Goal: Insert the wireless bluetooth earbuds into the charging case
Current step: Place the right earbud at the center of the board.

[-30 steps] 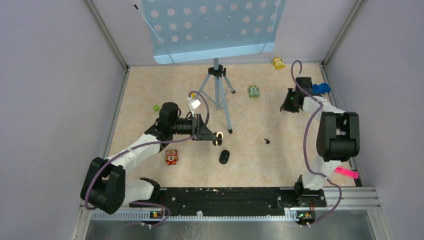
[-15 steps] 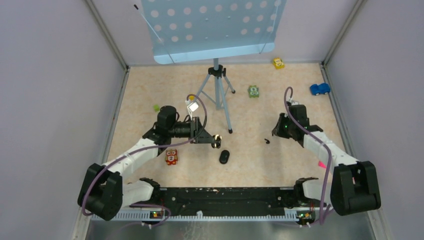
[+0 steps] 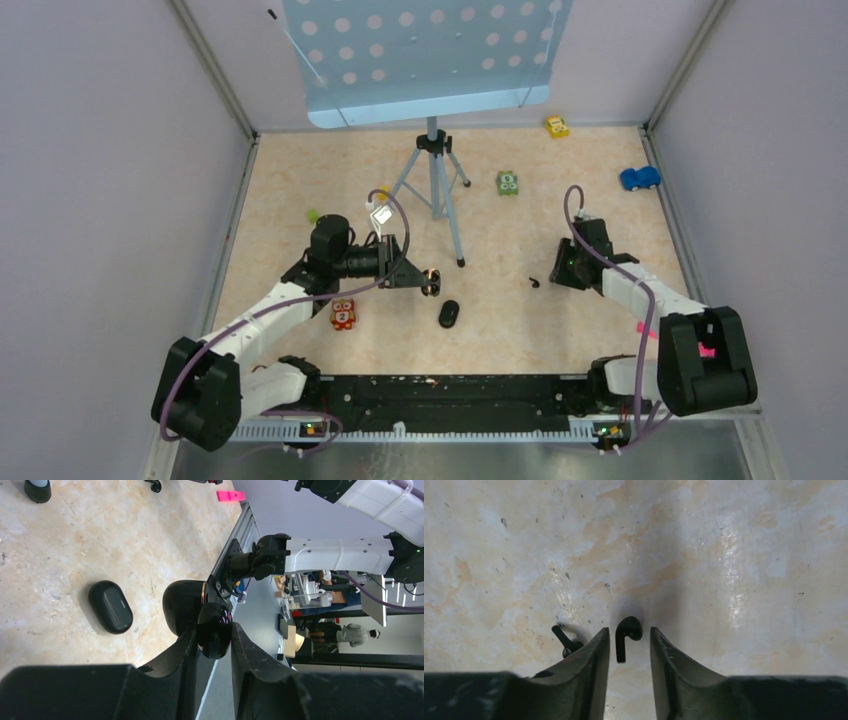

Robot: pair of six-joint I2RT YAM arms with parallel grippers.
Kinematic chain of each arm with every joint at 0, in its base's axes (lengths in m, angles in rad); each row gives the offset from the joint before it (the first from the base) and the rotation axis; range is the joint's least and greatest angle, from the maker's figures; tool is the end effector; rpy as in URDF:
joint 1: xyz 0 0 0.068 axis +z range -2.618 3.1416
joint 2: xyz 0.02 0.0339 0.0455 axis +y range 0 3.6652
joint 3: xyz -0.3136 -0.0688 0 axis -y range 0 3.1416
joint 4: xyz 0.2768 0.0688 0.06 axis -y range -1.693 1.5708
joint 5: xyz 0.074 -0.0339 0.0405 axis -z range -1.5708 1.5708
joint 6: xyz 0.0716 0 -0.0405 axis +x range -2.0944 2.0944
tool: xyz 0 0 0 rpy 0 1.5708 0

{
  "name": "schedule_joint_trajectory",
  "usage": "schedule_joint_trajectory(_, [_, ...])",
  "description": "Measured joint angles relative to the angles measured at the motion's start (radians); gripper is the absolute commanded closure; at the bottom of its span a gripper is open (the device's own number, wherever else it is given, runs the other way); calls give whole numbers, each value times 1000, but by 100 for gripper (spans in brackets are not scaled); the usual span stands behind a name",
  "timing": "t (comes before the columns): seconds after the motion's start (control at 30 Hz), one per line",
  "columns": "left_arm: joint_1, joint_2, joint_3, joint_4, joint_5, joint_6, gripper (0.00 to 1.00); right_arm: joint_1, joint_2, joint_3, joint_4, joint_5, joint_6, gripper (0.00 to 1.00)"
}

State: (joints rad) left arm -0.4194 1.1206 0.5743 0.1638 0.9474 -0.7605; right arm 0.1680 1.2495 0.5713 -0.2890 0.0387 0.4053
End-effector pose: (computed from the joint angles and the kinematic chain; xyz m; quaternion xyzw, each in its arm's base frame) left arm 0.2126 -0.1584 0.2601 0.1265 0.7700 -0.5912 0.2037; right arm 0.2536 0.0402 0.1643 0.1187 0.9472 0.0663 0.2903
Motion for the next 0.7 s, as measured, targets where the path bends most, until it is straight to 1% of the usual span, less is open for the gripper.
schedule_joint_trajectory(0.07, [0, 0, -2, -2, -2, 0, 100, 0, 15, 0, -10, -2, 7, 53])
schedule_joint_trajectory(0.1, [0, 0, -2, -2, -3, 0, 100, 0, 16, 0, -11, -3, 12, 52])
schedule_joint_trajectory(0.13, [0, 0, -2, -2, -3, 0, 100, 0, 16, 0, -12, -2, 15, 47])
schedule_joint_trajectory(0.3, [0, 0, -2, -2, -3, 0, 100, 0, 9, 0, -21, 2, 28, 46])
schedule_joint_trajectory(0.33, [0, 0, -2, -1, -3, 0, 100, 0, -1, 0, -28, 6, 36, 44])
schedule_joint_trajectory(0.4, [0, 0, -3, 0, -3, 0, 100, 0, -30, 0, -45, 14, 58, 30])
schedule_joint_trajectory(0.47, [0, 0, -8, 0, -3, 0, 100, 0, -65, 1, -66, 32, 91, 22])
schedule_joint_trajectory(0.5, [0, 0, -11, 0, -3, 0, 100, 0, -75, 3, -76, 40, 111, 20])
schedule_joint_trajectory(0.63, [0, 0, -13, 1, -3, -1, 100, 0, -84, 28, -128, 76, 180, 17])
schedule_joint_trajectory(0.67, [0, 0, -13, 1, -3, -1, 100, 0, -86, 33, -140, 79, 197, 18])
schedule_joint_trajectory(0.7, [0, 0, -13, 1, -3, -1, 100, 2, -91, 34, -147, 85, 214, 22])
